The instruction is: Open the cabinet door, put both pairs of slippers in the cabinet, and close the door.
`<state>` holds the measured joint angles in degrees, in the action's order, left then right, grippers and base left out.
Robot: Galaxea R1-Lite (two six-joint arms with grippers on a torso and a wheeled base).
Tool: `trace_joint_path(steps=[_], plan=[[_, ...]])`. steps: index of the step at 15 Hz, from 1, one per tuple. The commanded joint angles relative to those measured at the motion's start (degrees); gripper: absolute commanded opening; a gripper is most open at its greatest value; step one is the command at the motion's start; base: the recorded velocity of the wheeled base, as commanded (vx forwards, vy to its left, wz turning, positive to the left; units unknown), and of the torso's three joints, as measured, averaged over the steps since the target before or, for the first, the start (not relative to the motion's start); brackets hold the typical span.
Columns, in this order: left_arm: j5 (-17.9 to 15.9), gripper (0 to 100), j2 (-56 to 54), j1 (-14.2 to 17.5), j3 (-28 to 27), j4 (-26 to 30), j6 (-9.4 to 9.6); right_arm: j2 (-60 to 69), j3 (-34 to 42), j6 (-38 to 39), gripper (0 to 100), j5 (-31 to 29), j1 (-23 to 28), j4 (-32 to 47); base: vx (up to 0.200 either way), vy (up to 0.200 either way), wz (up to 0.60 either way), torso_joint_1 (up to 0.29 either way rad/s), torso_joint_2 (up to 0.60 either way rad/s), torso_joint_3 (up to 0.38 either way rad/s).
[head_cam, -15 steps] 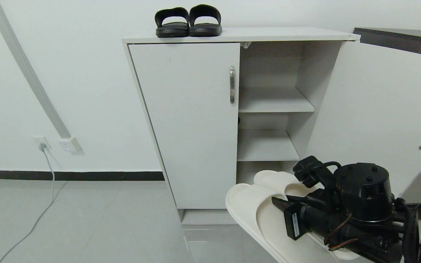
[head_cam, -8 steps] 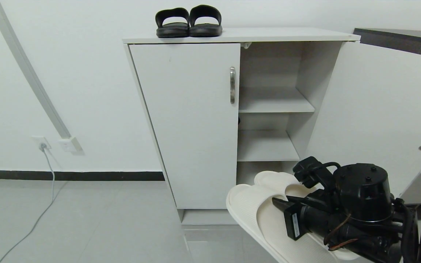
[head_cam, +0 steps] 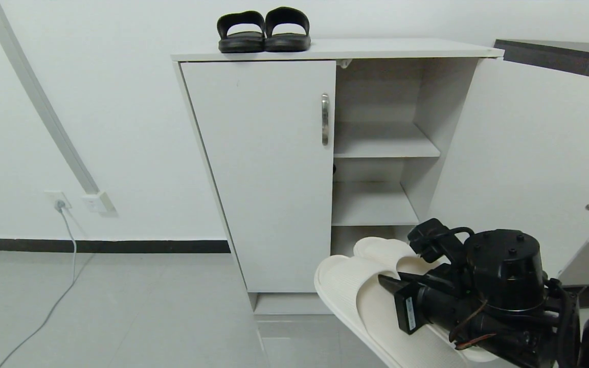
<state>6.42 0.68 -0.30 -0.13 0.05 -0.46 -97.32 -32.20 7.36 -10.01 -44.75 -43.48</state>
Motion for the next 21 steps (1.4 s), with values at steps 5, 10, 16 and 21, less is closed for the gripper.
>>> trace_joint_path(steps=[5,10,16,21], plan=[[-4.0,0,-0.6,0.1,0.0,0.0,-0.06,-6.4,-4.2,0.2,0,-7.9,-0.9,-6.4,0.0,0.0,0.0,0.0,0.0,0.0],[-4.0,0,-0.6,0.1,0.0,0.0,-0.59,-16.7,-17.7,2.1,0,-28.0,-0.7,-6.8,0.0,0.0,0.0,0.0,0.0,0.0],[-4.1,0,-0.6,0.1,0.0,0.0,-0.5,-18.6,-19.7,3.2,0,-30.4,1.2,-6.8,0.0,-0.133,0.0,0.001,0.0,0.0],[-4.1,0,-0.6,0.1,0.0,0.0,-0.59,-18.9,-19.0,3.3,0,-30.2,1.5,-6.9,0.0,-0.08,0.0,0.002,0.0,0.001]])
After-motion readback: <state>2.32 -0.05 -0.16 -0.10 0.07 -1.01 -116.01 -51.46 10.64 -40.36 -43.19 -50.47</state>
